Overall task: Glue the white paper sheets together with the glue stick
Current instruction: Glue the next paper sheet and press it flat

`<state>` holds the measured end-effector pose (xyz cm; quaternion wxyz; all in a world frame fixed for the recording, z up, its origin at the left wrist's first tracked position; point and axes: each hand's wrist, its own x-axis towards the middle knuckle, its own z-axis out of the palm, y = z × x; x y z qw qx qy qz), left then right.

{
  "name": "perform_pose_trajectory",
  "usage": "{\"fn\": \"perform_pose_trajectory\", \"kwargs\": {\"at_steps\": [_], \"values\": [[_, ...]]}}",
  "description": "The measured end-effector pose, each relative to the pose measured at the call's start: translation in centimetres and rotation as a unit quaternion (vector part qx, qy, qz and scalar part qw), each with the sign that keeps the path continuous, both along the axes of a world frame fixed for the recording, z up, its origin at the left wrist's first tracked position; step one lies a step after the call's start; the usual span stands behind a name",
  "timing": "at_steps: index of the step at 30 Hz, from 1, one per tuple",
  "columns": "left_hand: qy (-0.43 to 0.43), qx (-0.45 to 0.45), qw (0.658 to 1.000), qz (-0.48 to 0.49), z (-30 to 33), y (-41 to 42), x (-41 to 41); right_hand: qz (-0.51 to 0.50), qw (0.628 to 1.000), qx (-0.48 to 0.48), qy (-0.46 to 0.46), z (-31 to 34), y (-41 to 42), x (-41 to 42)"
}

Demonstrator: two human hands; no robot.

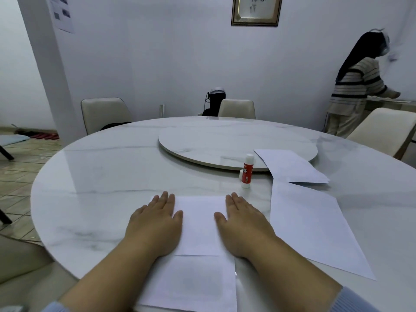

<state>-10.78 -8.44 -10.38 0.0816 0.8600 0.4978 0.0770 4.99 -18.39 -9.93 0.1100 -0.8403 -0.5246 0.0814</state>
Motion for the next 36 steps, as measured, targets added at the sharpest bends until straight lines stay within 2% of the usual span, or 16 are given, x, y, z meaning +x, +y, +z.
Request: {"fn": "perform_pose_trajectory", "kwargs": {"at_steps": [6,9,12,17,18,20,22,24,26,28,29,31,33,36], "values": [[-0.002,-0.011,0.998,0.062,0.1,-0.3,0.1,-0.041,0.996,0.078,-0.003,0.1,-0.6,0.1],[0.003,-0.009,0.998,0.065,0.1,-0.4,0.1,-0.065,0.985,0.147,0.069,0.9,-0.8,0.7],[0.006,-0.003,0.997,0.074,0.0,-0.6,0.2,-0.065,0.955,0.216,0.191,1.2,-0.9,1.1],[-0.028,0.008,0.996,0.086,0.2,-0.7,0.1,-0.077,0.883,0.379,0.268,1.7,-0.8,0.9],[-0.053,0.010,0.995,0.089,0.4,-0.8,0.1,-0.086,0.879,0.381,0.273,1.9,-0.9,0.9],[-0.181,0.000,0.977,0.113,1.0,-0.8,-0.1,-0.081,0.894,0.368,0.242,2.2,-1.2,0.9],[-0.342,0.000,0.927,0.156,1.7,-0.7,-0.7,-0.041,0.898,0.387,0.204,2.5,-1.6,1.0],[-0.435,0.032,0.881,0.181,2.0,-0.5,-1.4,-0.008,0.889,0.418,0.184,3.1,-1.9,0.9],[-0.484,0.052,0.854,0.184,2.0,-0.4,-1.7,-0.006,0.865,0.464,0.191,4.1,-2.3,1.3],[-0.505,0.056,0.847,0.158,1.9,-0.5,-1.7,-0.043,0.817,0.530,0.222,5.5,-2.8,2.4],[-0.501,0.061,0.855,0.122,1.8,-0.6,-1.5,-0.074,0.784,0.566,0.242,6.3,-3.2,3.2],[-0.450,0.050,0.891,0.016,1.5,-0.8,-1.0,-0.149,0.709,0.634,0.272,8.1,-3.9,5.4],[-0.339,0.016,0.936,-0.096,1.1,-1.2,-0.5,-0.233,0.647,0.666,0.289,10.0,-4.5,7.6],[-0.140,0.001,0.978,-0.155,0.0,-1.3,0.2,-0.323,0.601,0.639,0.355,11.8,-4.2,11.1]]}}
